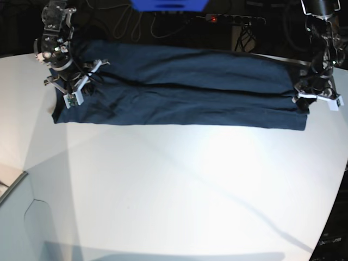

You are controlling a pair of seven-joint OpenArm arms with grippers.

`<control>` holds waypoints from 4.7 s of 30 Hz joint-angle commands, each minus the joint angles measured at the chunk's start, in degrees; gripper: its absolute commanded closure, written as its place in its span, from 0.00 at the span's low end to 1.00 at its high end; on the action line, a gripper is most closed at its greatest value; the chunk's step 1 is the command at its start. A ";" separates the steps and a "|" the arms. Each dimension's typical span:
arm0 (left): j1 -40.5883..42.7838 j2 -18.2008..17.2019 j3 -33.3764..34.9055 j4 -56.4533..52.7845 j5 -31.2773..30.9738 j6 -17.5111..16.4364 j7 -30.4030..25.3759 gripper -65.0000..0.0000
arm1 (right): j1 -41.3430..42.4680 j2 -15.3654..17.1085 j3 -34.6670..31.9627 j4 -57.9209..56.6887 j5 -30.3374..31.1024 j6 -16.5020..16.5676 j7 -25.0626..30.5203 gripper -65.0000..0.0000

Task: Layout the t-shirt on the table in an organized manner, then fold the t-shirt properly
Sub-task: 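Adjust the grasp on the strip ends with both grippers, then lift the strip end with the left gripper and fold it toward the right gripper, then lay the folded end down and open the left gripper, withdrawing it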

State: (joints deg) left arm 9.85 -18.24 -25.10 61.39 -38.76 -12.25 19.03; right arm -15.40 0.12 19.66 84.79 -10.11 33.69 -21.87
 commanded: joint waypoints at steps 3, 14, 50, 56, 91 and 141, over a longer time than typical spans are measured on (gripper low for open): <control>0.22 -0.44 1.23 0.02 0.30 -0.01 2.47 0.83 | 0.23 -0.08 -0.01 0.52 0.13 0.11 -0.15 1.00; -4.44 -0.71 0.80 0.02 0.30 0.07 2.03 1.00 | 6.65 -0.08 -0.10 -7.48 0.13 0.11 -0.07 1.00; 1.27 18.72 14.51 30.88 20.87 0.69 1.94 1.00 | 8.41 -0.16 -1.86 -8.71 0.13 0.02 -0.24 1.00; -0.75 22.42 23.83 27.19 28.35 0.69 1.94 1.00 | 8.41 -0.16 -2.12 -8.71 0.13 0.02 -0.24 1.00; -5.06 21.98 41.06 18.92 28.61 0.16 7.74 1.00 | 8.76 0.01 -2.12 -8.71 0.13 0.02 -0.24 1.00; -6.55 17.49 59.34 17.08 28.52 0.07 7.74 0.54 | 5.60 -1.04 4.82 6.15 0.13 0.02 -0.68 0.46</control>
State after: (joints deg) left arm 3.95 -0.99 34.22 77.34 -9.87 -11.88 27.90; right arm -10.50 -1.52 24.38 89.97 -10.50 33.82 -23.59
